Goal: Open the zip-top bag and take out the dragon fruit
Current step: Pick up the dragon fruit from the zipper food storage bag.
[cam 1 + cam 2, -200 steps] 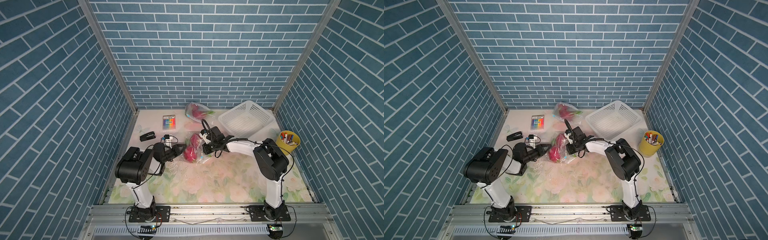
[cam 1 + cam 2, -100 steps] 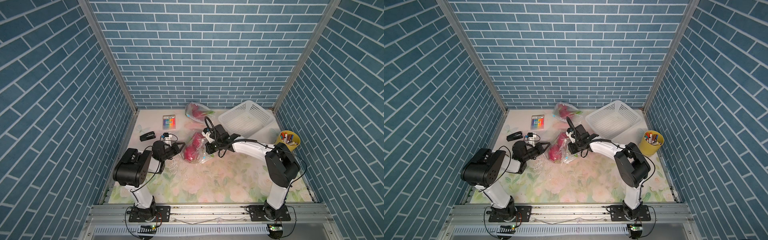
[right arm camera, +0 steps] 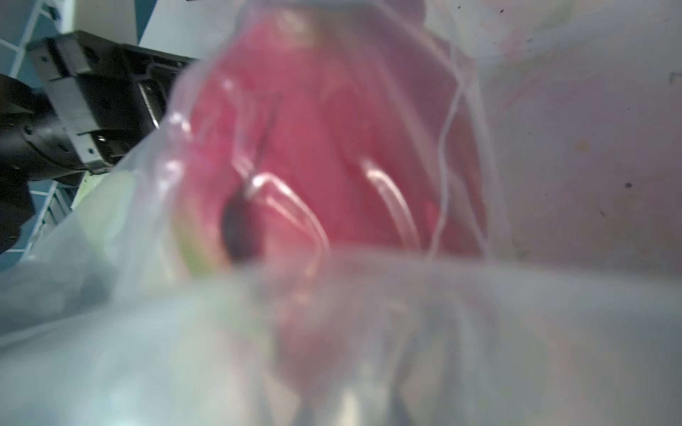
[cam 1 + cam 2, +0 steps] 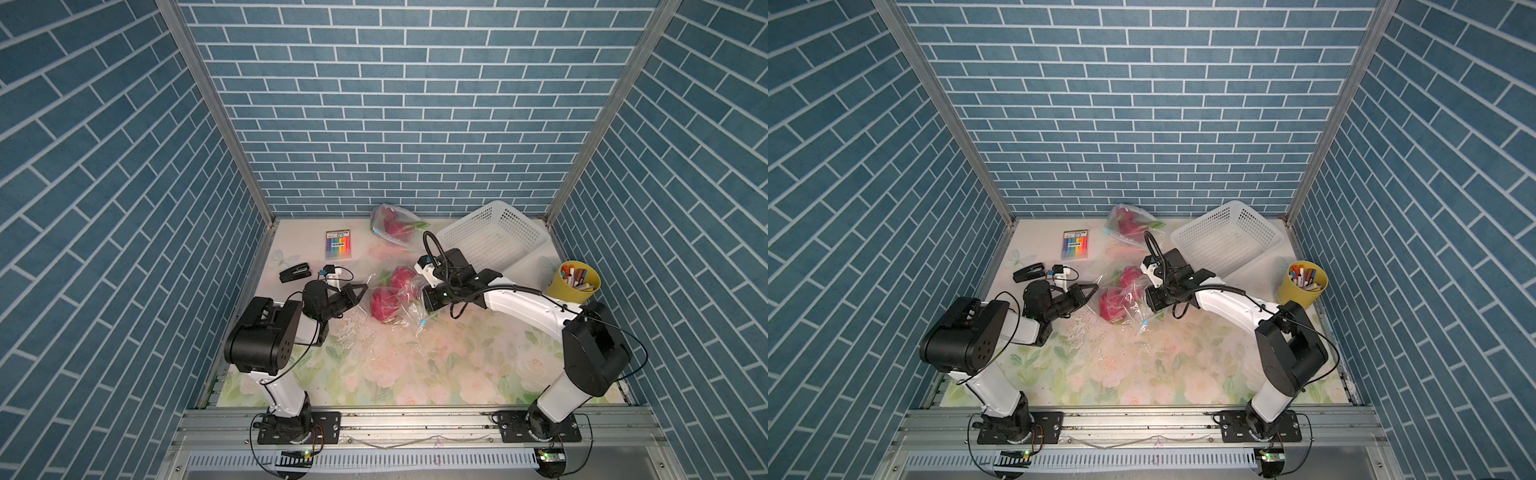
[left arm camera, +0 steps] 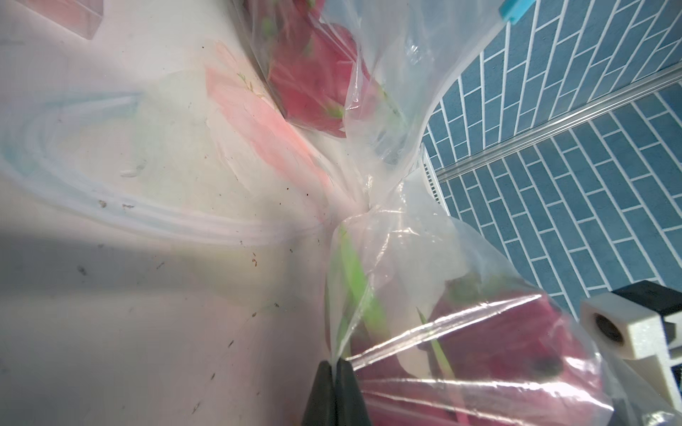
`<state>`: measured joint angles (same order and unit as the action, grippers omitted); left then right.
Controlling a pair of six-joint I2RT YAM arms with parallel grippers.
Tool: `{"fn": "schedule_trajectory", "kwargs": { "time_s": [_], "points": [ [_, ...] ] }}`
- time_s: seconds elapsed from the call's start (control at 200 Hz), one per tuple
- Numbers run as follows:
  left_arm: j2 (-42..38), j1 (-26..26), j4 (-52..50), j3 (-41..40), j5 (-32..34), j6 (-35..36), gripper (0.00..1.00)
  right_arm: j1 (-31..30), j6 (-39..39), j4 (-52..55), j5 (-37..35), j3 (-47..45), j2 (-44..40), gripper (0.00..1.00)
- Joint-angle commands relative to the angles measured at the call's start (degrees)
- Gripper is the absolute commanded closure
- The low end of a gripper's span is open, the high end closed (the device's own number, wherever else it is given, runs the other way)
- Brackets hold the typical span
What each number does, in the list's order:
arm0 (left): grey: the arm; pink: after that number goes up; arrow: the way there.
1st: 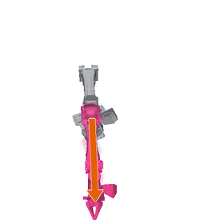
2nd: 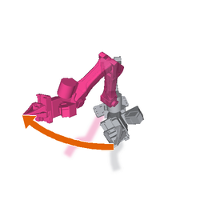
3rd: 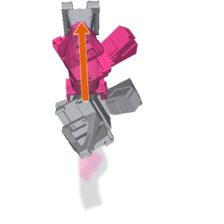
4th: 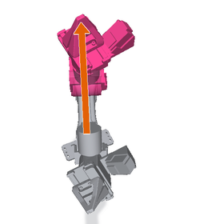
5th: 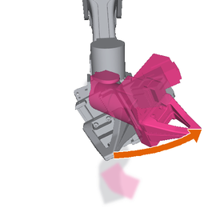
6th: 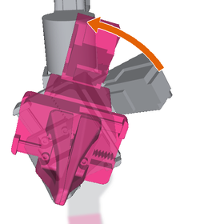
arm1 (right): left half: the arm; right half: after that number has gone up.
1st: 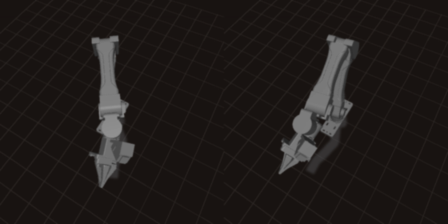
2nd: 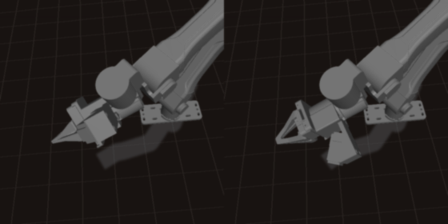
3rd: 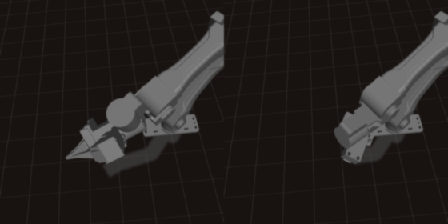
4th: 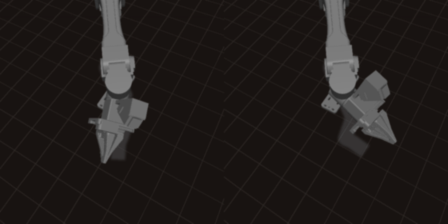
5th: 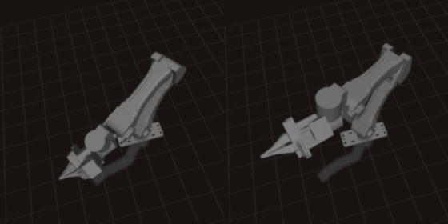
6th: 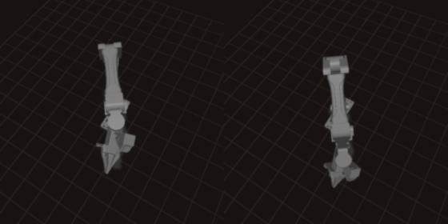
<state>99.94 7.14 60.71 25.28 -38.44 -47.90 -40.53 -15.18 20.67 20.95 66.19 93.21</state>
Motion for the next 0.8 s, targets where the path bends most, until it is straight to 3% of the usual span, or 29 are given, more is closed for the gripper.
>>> {"fn": "schedule_trajectory", "kwargs": {
  "time_s": [0.0,0.4,0.795],
  "points": [
    [-0.9,-1.6,-1.5,0.5,2.0,1.4,1.0,1.6,-0.5,2.3,2.1,0.0,-3.9,0.97],
    [-3.1,-2.5,-5.2,0.9,3.1,3.8,1.0,5.8,-4.1,3.9,10.0,-0.3,-9.1,0.97],
    [-4.1,-3.8,-5.8,0.8,3.1,3.7,1.0,9.4,-2.3,10.1,8.6,-0.7,-13.7,0.98]
  ]
}}
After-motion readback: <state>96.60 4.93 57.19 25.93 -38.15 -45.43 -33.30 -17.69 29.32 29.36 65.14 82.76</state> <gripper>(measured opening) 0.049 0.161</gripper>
